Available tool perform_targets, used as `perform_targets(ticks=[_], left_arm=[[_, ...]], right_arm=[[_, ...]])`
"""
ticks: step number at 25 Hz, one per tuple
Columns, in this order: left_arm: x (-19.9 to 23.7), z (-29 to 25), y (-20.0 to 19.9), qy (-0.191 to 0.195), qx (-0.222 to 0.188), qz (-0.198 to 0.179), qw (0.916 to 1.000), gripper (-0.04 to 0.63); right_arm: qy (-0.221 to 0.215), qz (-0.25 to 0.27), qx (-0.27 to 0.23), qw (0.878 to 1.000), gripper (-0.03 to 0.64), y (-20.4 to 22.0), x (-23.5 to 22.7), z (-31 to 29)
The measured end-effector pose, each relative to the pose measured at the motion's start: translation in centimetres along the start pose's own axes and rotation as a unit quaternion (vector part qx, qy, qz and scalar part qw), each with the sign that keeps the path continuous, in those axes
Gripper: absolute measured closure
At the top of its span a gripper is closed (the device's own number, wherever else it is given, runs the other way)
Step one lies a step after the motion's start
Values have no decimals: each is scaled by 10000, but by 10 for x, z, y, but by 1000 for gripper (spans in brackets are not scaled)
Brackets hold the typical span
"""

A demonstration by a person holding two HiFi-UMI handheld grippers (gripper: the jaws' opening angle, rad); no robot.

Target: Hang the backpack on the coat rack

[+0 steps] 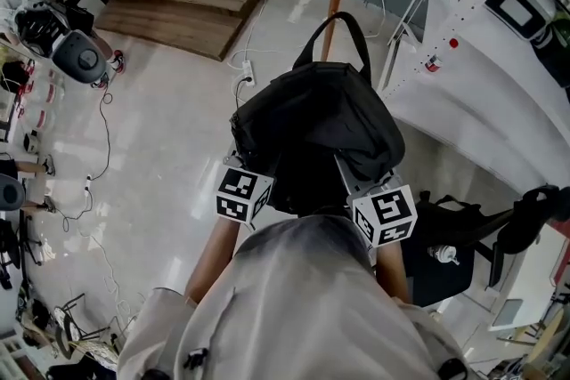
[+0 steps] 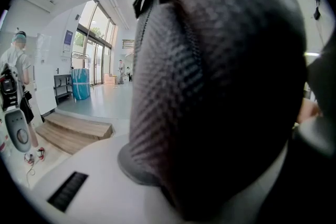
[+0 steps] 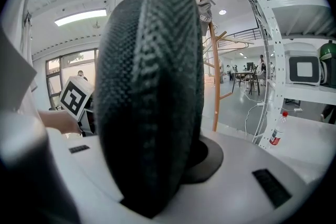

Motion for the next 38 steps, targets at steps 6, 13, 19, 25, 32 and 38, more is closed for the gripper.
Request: perform_targets(ticks=[6, 13, 19, 25, 32, 38], left_arm=[[9, -43, -20, -36, 108, -71, 9999, 496], [14, -86, -34, -98, 152, 0, 9998, 496], [15, -113, -40, -103, 191, 21, 9998, 495], [15, -133, -45, -3, 273, 32, 9996, 495], [17, -150, -39, 51, 448, 48, 9990, 495], [26, -166, -27, 177, 678, 120, 9975, 495]], right_arm=[[-64, -123, -19, 9999, 498, -8, -43, -21], [-114, -119, 15, 9999, 497, -14, -86, -41], [-153, -153, 60, 9997, 497, -14, -112, -51], [-132, -176, 163, 9996, 497, -17, -130, -57], [-152, -270, 318, 9990, 498, -11, -142, -69], [-188, -381, 515, 9978, 499, -1, -150, -87]])
Point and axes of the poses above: the fingertips, and each gripper's own axes: z backward along the fingers, x to its left, y out of its underside, the point moved 1 cm from there along z, backward along the fingers, and after that the axes turned 5 degrees about x, right-handed, at the moved point
